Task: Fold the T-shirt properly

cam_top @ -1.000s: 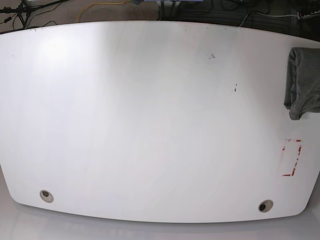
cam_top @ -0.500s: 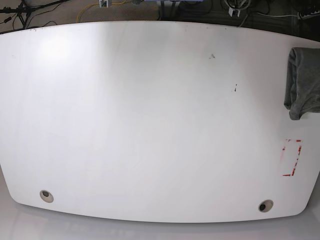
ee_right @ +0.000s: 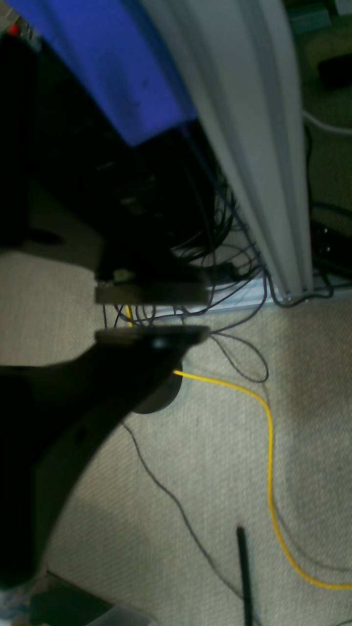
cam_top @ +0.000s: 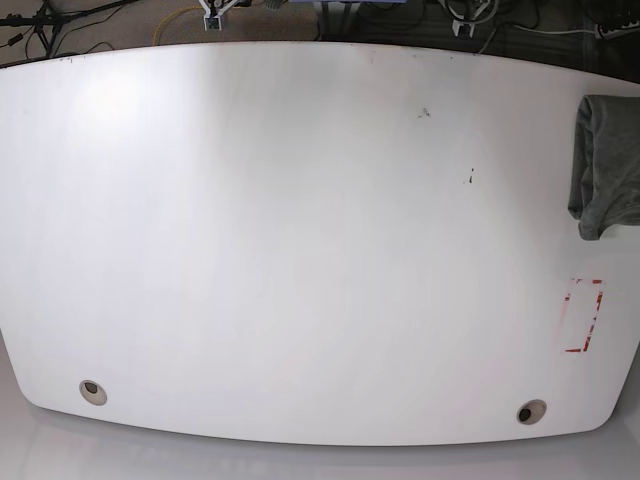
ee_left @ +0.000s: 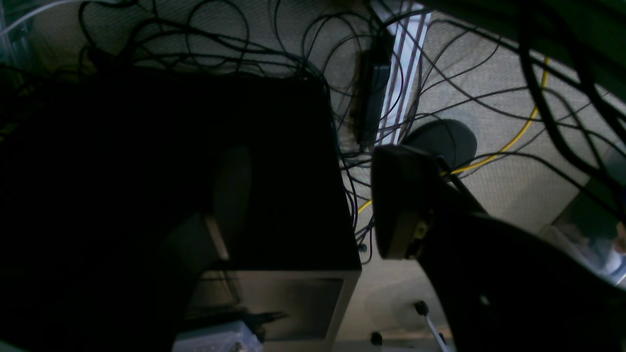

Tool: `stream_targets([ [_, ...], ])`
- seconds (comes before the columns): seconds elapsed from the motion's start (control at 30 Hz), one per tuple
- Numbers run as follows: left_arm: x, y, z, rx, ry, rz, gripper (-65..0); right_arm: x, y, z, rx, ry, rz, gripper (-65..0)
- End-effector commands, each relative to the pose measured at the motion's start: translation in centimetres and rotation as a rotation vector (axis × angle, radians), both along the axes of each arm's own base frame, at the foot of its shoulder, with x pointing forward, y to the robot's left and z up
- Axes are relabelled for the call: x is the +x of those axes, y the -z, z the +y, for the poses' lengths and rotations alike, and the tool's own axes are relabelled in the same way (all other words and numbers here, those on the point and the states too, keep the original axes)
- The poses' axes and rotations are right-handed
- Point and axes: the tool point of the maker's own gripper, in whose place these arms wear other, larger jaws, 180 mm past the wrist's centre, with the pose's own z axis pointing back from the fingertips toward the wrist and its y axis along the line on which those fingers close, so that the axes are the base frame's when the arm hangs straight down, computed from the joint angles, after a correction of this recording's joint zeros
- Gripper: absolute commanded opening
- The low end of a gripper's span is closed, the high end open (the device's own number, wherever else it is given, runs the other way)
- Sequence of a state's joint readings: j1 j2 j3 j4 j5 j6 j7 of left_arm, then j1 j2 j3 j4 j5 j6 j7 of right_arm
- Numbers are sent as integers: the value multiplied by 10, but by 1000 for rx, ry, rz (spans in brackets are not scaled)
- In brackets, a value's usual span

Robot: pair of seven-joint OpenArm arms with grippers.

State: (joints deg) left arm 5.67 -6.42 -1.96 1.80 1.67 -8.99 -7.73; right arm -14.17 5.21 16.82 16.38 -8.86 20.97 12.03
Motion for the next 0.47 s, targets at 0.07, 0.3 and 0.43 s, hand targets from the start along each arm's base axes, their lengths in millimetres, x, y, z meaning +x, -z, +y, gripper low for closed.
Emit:
stream_targets([
  [0.07,-2,-1,7,14,1,4,-299,-2,0,8,16,-4,8,-579],
  [0.3,-1,-1,7,14,-8,-2,-299,-2,0,11,20,0,8,-579],
  [0.43,0,-1,7,14,-9,-5,-299,-2,1,22,38,5,8,-579],
])
